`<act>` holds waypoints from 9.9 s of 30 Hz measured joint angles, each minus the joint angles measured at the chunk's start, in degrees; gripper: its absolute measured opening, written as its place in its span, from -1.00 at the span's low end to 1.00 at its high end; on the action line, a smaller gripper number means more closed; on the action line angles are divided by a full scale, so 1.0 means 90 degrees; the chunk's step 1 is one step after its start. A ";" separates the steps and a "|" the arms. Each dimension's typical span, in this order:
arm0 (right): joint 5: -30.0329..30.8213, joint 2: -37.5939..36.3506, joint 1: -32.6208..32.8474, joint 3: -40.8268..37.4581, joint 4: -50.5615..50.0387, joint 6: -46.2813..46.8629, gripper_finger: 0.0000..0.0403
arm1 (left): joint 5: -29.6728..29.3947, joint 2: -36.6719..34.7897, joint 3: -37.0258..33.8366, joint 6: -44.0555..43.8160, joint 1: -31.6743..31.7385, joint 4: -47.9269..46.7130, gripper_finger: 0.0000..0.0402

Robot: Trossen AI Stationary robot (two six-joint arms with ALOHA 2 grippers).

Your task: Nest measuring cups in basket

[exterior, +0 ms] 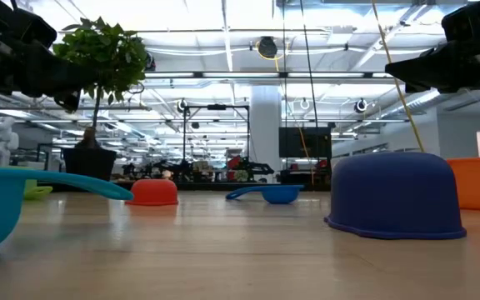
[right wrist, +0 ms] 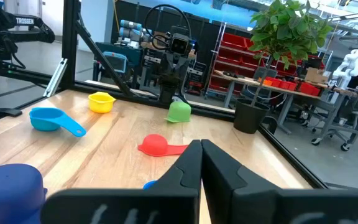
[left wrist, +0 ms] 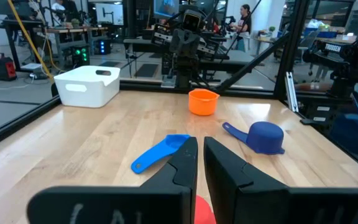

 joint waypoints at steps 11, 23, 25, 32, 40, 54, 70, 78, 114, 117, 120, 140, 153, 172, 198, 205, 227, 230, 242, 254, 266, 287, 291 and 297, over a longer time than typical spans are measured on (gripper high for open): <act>0.0000 0.0000 0.0001 -0.0001 0.0000 -0.0002 -1.00 | -0.0001 -0.0001 0.0002 0.0001 0.0002 0.0001 -0.84; 0.0002 -0.0001 0.0000 0.0000 0.0001 0.0000 -1.00 | -0.0001 0.0002 0.0001 0.0000 0.0000 -0.0001 -0.84; 0.0000 0.0000 0.0000 -0.0001 0.0000 0.0000 -1.00 | -0.0001 0.0001 0.0001 0.0002 0.0001 0.0001 -0.84; 0.0001 -0.0001 0.0001 -0.0001 0.0001 0.0000 -1.00 | -0.0001 0.0002 -0.0001 0.0001 0.0002 0.0001 -0.84; 0.0000 -0.0001 0.0000 -0.0002 0.0002 0.0000 -1.00 | -0.0002 -0.0001 0.0002 0.0000 0.0000 0.0001 -0.84; 0.0002 0.0000 0.0002 0.0000 0.0002 -0.0002 -1.00 | 0.0000 0.0002 0.0002 0.0001 0.0001 0.0001 -0.84; 0.0000 -0.0001 0.0001 -0.0002 0.0001 0.0000 -1.00 | -0.0002 0.0000 0.0002 0.0002 0.0001 0.0001 -0.84; 0.0002 0.0000 0.0002 0.0000 0.0000 0.0000 -1.00 | -0.0002 0.0002 -0.0001 0.0002 -0.0001 0.0001 -0.84; 0.0000 0.0000 0.0000 0.0000 0.0002 0.0000 -1.00 | 0.0000 0.0000 0.0000 0.0000 0.0002 0.0001 -0.84; 0.0001 0.0000 0.0001 -0.0001 0.0002 0.0000 -1.00 | -0.0001 0.0002 -0.0001 0.0002 0.0002 0.0001 -0.84; 0.0001 0.0000 0.0001 0.0000 0.0002 0.0000 -1.00 | -0.0001 -0.0001 0.0002 0.0002 0.0000 0.0001 -0.84; -0.0009 -0.0001 0.0000 -0.0001 0.0032 0.1310 -1.00 | -0.0002 0.0000 -0.0001 0.0318 0.0002 0.0001 -0.84; -0.0175 0.0454 0.0002 0.1347 -0.0553 0.1207 -1.00 | -0.0022 -0.0001 -0.0001 0.0310 0.0001 0.0045 -0.84; 0.0524 0.4032 0.0913 0.3655 -0.3967 0.2531 -0.57 | -0.0328 0.0002 -0.0001 -0.0497 0.0002 0.0100 -0.84; 0.0209 0.4586 0.2358 0.4645 -0.8110 0.5575 0.25 | -0.1050 0.0002 -0.0001 -0.0683 0.0004 0.0426 -0.84; -0.0142 0.4597 0.2358 0.4126 -0.7728 0.5162 0.53 | -0.1052 0.0002 -0.0003 -0.0667 0.0004 0.0433 -0.84; -0.0180 0.6330 0.2357 0.4044 -0.7613 0.4691 0.65 | -0.1149 0.0002 -0.0002 -0.0656 0.0004 0.0435 -0.84; -0.0143 0.6435 0.2358 0.4044 -0.7605 0.4574 0.64 | -0.1149 0.0002 -0.0003 -0.0656 0.0004 0.0435 -0.84; 0.0012 0.6765 0.2356 0.4024 -0.7399 0.4190 0.56 | -0.1149 0.0002 -0.0002 -0.0658 0.0004 0.0435 -0.84; 0.0007 0.6837 0.2358 0.4022 -0.7400 0.4190 0.55 | -0.1153 0.0002 -0.0003 -0.0658 0.0004 0.0435 -0.84; 0.0008 0.6834 0.2357 0.4022 -0.7400 0.4190 -0.01 | -0.1154 0.0002 -0.0001 -0.0658 0.0004 0.0435 -0.84; 0.0362 0.6832 0.2351 0.4168 -0.6620 0.4260 -0.36 | -0.1321 0.0002 -0.0001 -0.0659 0.0006 0.0435 -0.84; 0.0707 0.6832 0.2351 0.4449 -0.6588 0.4246 -0.36 | -0.1333 0.0002 -0.0001 -0.0658 0.0007 0.0440 -0.84; 0.1324 0.6832 0.2235 0.4899 -0.6498 0.3922 -0.35 | -0.1333 0.0002 -0.0001 -0.0618 0.0007 0.0570 -0.84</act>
